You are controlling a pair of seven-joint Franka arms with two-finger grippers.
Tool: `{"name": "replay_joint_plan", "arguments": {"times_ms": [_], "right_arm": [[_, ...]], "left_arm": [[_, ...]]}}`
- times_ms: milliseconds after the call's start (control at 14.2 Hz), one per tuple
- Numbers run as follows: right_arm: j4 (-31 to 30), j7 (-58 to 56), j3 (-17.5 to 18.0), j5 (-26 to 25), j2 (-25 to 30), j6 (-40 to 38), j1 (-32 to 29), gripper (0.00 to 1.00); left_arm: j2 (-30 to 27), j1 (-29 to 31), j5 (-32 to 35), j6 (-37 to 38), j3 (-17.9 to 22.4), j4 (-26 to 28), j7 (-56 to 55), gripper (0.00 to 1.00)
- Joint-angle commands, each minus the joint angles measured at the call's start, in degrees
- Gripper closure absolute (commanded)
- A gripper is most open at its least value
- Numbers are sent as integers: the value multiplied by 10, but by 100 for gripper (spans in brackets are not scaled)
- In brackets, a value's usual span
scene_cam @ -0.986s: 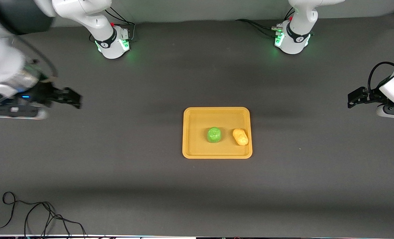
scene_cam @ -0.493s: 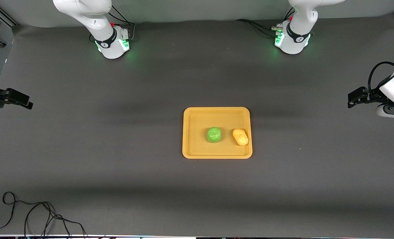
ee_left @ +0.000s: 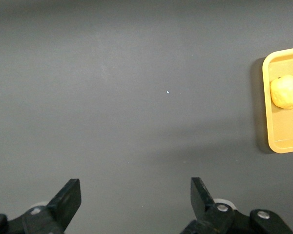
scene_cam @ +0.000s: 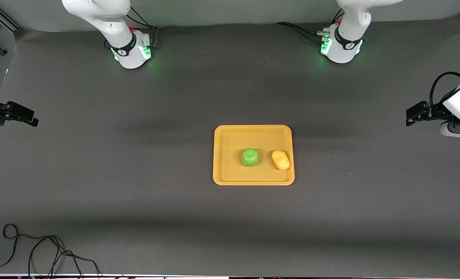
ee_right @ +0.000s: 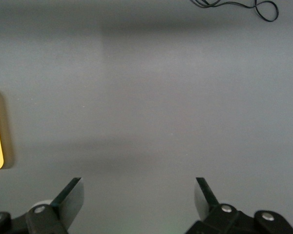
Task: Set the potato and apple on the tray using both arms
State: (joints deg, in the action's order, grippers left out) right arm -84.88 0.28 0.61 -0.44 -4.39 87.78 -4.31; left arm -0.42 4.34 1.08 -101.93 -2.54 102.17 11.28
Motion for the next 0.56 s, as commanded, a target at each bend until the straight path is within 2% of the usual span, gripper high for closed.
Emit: {"name": "replay_joint_plan", "arguments": {"times_ms": [0,493], "right_arm": [[-16,-5,-2,32,16,3,-2,0],[-16,-5,-2,31,14,3,-2,0]], "left_arm": [[-11,0,5,8,-1,1,6,0],[-11,1,5,9,-1,-2,7,0]]}}
